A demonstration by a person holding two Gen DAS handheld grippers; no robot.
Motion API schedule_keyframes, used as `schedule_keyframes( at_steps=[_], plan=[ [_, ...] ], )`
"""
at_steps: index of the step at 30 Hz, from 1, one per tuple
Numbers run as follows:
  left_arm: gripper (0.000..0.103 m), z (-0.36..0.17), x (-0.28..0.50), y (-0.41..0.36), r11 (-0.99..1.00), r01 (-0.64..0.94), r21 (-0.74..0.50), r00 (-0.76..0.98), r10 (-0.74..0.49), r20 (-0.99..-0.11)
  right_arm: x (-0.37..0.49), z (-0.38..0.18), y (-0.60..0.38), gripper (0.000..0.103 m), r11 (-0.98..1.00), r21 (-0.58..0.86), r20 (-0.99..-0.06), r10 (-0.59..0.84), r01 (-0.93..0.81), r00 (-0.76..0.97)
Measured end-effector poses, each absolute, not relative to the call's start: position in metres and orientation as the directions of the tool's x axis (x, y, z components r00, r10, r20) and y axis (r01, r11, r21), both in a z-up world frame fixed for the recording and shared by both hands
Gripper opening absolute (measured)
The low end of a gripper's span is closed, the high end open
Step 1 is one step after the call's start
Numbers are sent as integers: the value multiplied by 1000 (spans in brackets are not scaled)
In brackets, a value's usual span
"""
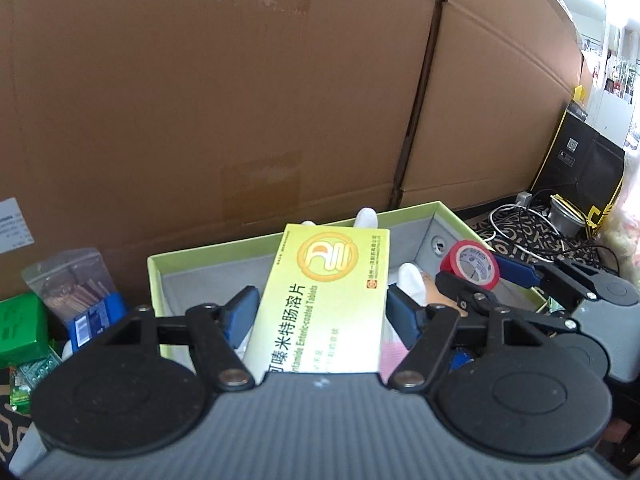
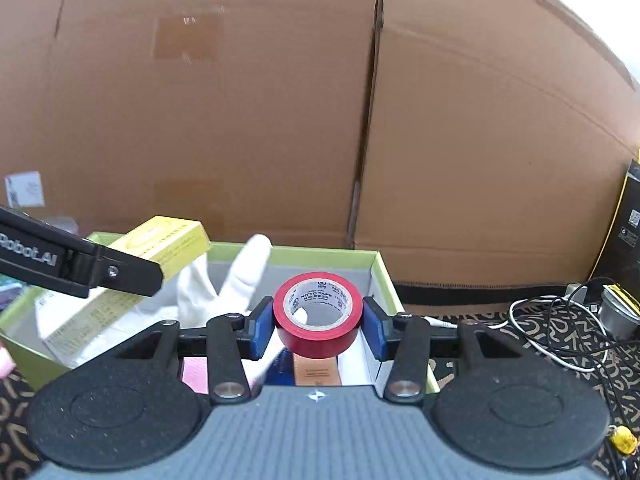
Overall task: Organize objects
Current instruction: 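Carry the yellow-white box and red tape into the green shoebox, opening both tools, then grasp the clear plastic tube case with the left tool while the right grasps the white-pink glove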
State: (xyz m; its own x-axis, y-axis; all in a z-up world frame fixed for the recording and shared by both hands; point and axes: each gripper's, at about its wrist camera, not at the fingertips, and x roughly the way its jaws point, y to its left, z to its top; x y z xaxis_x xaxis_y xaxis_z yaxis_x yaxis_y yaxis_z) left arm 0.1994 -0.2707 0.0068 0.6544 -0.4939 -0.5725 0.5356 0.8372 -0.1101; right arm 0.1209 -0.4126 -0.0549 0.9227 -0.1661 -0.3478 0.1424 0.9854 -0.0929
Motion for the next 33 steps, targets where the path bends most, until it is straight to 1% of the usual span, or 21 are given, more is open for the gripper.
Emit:
schedule_keyframes(
  at_steps=[1, 3, 4, 5, 7, 9, 11, 14, 15, 17, 21, 24, 27, 30, 33],
  plan=[
    [71, 5, 201, -274, 834, 542, -106, 653, -497, -572, 127, -57, -414, 51, 986, -91, -352, -163, 140, 922],
    [85, 1, 200, -274, 828, 552, -102, 660, -509, -553, 137, -59, -416, 51, 988, -81, -356, -149, 129, 923],
    [98, 1, 198, -272, 827, 553, -102, 671, -514, -534, 141, -62, -416, 55, 989, -81, -360, -143, 121, 922],
    [103, 1, 195, -269, 830, 549, -99, 687, -516, -511, 143, -64, -416, 67, 989, -89, -361, -143, 119, 922],
    [103, 4, 189, -263, 833, 545, -95, 707, -518, -483, 138, -66, -412, 75, 986, -110, -347, -159, 128, 924],
    [103, 6, 184, -256, 825, 553, -116, 694, -532, -485, 127, -66, -408, 76, 985, -123, -314, -157, 124, 936],
    [103, 10, 176, -247, 822, 550, -148, 687, -546, -480, 119, -66, -408, 79, 983, -123, -291, -168, 138, 942],
    [103, 15, 156, -231, 813, 556, -174, 688, -567, -453, 94, -60, -402, 83, 985, -85, -260, -170, 153, 950],
    [103, 16, 147, -223, 815, 553, -176, 695, -567, -443, 86, -56, -400, 84, 987, -65, -252, -161, 149, 954],
    [103, 17, 131, -211, 821, 541, -180, 709, -561, -427, 66, -50, -393, 88, 991, -30, -229, -131, 127, 964],
    [103, 20, 106, -182, 835, 516, -190, 725, -544, -423, 47, -41, -372, 89, 997, -1, -200, -76, 77, 977],
    [103, 19, 86, -145, 860, 479, -177, 754, -506, -419, 43, -41, -351, 89, 1000, -3, -198, -28, 28, 980],
    [103, 8, 73, -117, 893, 423, -150, 786, -445, -430, 39, -46, -329, 89, 1000, 10, -218, 28, -26, 976],
    [103, -5, 69, -86, 918, 367, -150, 795, -393, -462, 41, -56, -308, 89, 996, 44, -250, 90, -82, 964],
    [103, -28, 74, -63, 941, 306, -144, 790, -336, -514, 42, -68, -284, 89, 988, 59, -299, 156, -144, 942]
  ],
)
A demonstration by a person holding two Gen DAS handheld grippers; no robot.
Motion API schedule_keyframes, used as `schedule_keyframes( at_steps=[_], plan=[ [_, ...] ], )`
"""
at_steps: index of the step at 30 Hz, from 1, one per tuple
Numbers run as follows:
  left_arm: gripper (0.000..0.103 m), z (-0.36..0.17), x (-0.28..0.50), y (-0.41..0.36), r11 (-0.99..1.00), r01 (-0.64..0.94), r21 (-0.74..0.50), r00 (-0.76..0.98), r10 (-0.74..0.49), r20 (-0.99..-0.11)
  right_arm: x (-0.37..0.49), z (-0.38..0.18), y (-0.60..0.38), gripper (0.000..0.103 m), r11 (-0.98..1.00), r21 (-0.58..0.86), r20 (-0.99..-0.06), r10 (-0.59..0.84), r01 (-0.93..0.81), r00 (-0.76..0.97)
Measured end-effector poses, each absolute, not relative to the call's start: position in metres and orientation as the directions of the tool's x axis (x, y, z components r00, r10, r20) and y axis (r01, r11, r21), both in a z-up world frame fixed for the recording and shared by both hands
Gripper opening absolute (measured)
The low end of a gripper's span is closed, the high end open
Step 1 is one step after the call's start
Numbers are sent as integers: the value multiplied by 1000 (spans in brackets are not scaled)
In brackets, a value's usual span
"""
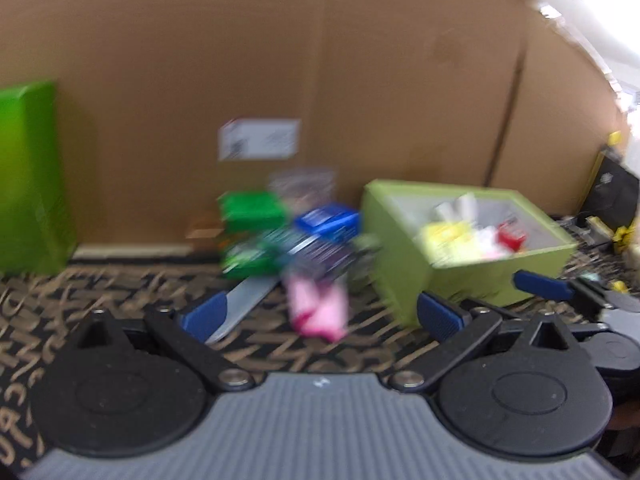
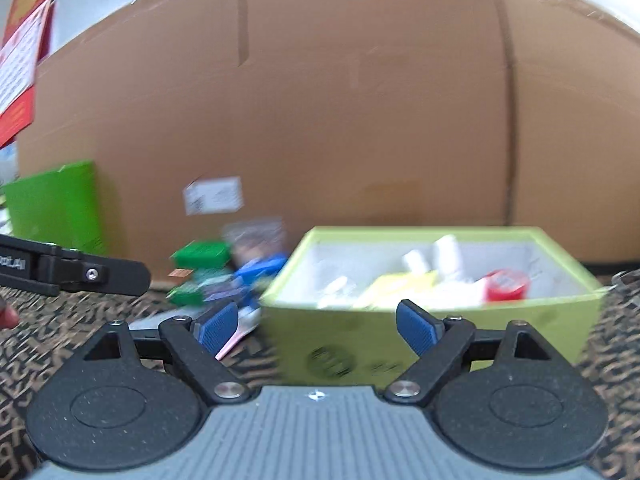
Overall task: Organize objects
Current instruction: 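Grasp the clear plastic tube case with the left tool while the right grasps the white-pink glove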
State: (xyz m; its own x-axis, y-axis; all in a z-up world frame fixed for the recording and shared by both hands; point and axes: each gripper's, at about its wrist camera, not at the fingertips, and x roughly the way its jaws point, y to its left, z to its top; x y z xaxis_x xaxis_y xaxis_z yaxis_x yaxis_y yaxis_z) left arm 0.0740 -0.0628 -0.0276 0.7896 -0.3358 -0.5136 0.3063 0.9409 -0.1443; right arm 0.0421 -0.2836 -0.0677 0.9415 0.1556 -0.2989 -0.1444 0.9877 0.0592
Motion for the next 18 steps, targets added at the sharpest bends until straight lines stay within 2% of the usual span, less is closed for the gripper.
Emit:
schedule_keyframes(
  at_steps=[6, 18],
  plan=[
    [102, -72, 96, -31, 969, 220, -112, 765, -242, -597, 44, -88, -248, 88, 979, 67, -402, 205, -195, 892],
    [75, -93, 161, -36, 962, 267, -60, 725, -242, -646, 51, -106, -224, 85, 978, 76, -492, 207, -195, 846]
  ],
)
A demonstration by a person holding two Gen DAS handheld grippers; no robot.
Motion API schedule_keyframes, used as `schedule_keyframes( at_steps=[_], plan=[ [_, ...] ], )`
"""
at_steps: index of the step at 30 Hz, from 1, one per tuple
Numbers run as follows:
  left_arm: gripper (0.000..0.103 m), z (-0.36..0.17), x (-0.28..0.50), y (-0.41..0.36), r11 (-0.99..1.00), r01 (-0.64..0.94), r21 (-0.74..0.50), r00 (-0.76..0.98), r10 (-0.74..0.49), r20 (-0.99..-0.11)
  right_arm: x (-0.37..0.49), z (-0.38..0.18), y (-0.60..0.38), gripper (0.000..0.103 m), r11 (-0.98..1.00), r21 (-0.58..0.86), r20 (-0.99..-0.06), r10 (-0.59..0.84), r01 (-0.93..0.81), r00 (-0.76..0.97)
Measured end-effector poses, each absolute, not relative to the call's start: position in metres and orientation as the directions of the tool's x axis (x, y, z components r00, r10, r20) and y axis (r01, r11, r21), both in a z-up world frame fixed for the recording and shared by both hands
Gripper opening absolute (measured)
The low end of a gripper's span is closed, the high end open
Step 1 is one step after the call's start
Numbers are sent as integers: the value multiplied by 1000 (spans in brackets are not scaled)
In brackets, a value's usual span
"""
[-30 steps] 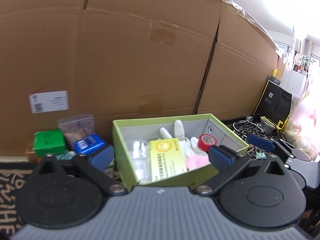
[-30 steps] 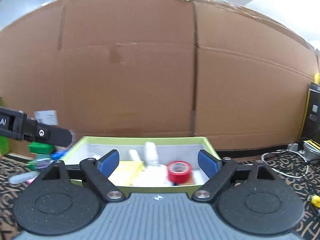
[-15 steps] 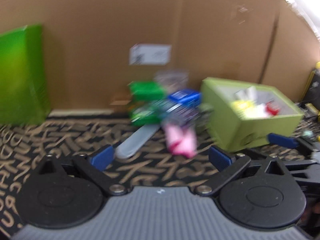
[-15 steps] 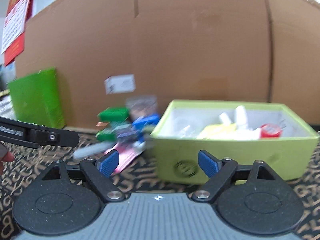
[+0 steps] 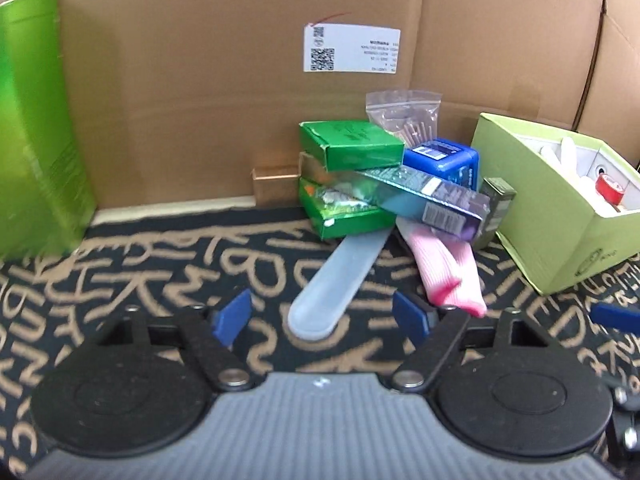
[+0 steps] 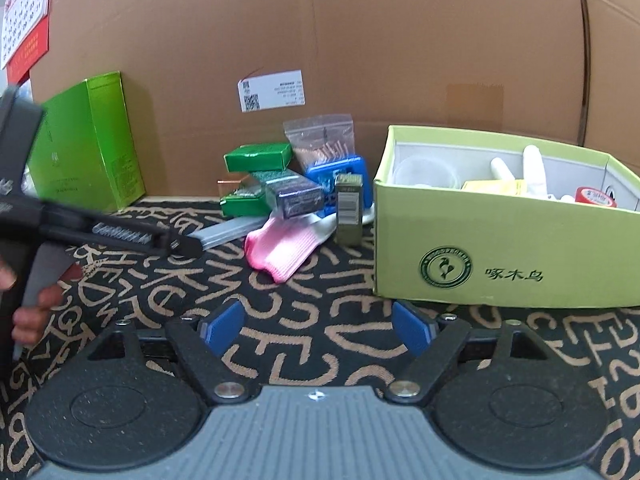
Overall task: Organize objects
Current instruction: 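Grasp the clear plastic tube case with the left tool while the right grasps the white-pink glove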
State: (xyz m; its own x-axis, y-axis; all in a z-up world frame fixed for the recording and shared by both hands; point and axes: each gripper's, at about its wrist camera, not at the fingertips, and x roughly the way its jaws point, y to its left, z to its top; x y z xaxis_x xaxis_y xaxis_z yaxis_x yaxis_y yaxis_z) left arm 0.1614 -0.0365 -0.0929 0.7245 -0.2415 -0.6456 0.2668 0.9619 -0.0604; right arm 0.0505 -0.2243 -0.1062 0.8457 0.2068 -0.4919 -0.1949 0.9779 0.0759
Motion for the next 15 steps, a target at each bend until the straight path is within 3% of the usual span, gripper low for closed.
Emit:
schedule_keyframes(
  at_steps=[3, 4, 10, 15],
  plan=[
    [58, -98, 176, -45, 959, 279, -51, 708, -242, -664, 53, -106, -220, 83, 978, 74, -501, 207, -197, 840],
    [44, -101, 180, -47, 958, 281, -51, 700, -241, -673, 54, -106, -218, 82, 977, 72, -504, 209, -200, 838],
    [30, -101, 167, -49, 945, 325, -41, 694, -268, -668, 66, -101, -204, 79, 974, 60, -512, 219, -219, 831],
    [29, -98, 123, -33, 947, 317, -51, 698, -269, -663, 93, -104, -187, 76, 971, 66, -529, 228, -229, 818]
  ],
)
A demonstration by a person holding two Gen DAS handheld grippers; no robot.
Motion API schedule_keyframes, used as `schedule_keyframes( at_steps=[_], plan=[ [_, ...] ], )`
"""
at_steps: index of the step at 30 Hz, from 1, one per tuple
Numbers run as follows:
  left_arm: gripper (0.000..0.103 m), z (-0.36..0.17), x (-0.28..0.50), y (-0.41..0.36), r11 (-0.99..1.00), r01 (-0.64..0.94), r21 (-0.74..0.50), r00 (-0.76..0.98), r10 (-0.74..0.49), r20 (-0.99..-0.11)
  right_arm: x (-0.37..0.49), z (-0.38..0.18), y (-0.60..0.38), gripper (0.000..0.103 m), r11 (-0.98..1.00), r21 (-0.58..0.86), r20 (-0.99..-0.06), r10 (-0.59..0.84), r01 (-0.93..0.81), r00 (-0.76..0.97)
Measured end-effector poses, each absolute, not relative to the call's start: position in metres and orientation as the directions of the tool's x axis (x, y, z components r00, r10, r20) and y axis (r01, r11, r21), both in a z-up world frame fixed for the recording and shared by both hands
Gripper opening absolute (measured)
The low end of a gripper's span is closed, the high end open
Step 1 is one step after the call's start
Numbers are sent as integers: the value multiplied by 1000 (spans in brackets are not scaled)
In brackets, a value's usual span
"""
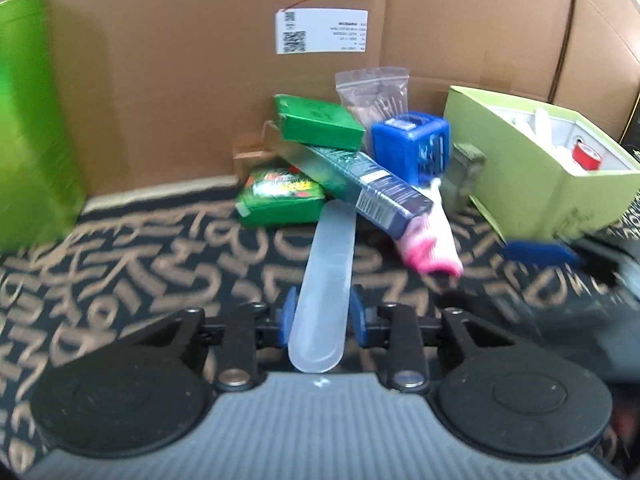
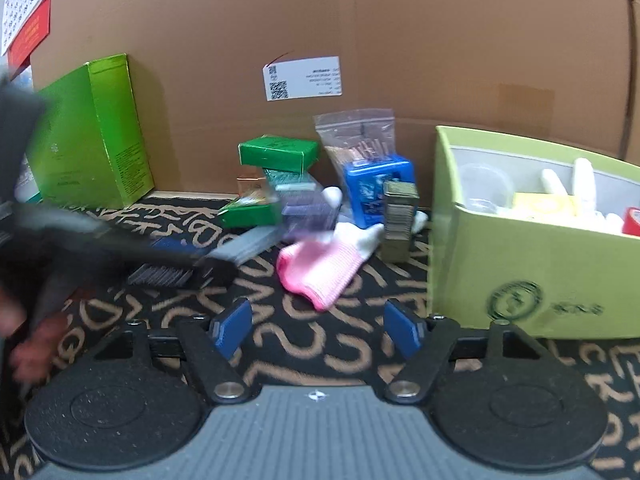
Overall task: Organize objects
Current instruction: 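Grasp the clear plastic tube case with the left tool while the right grasps the white-pink glove, then carry the tube case and glove into the green shoebox, opening both tools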
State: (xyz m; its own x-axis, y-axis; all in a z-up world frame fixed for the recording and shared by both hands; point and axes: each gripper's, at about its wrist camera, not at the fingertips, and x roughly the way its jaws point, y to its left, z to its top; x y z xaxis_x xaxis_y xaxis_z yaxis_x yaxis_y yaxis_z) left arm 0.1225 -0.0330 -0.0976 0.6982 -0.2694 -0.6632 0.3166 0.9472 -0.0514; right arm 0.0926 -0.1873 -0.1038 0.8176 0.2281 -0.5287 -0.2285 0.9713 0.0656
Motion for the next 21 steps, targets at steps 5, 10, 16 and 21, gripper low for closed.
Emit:
schedule_keyframes(
  at_steps=[5, 10, 16, 21],
  plan=[
    [28, -92, 79, -3, 954, 290, -82, 704, -270, -657, 123, -111, -171, 68, 977, 26, -555, 189, -210, 810],
    [28, -90, 50, 18, 958, 266, -110, 692, -269, -669, 136, -110, -170, 17, 975, 58, -562, 209, -215, 800],
    [28, -92, 43, 14, 953, 281, -110, 684, -279, -674, 96, -102, -193, 13, 972, 31, -555, 210, -232, 805],
    [30, -93, 45, 1, 950, 299, -88, 692, -279, -666, 36, -96, -221, 13, 956, 49, -587, 262, -289, 766]
  ],
)
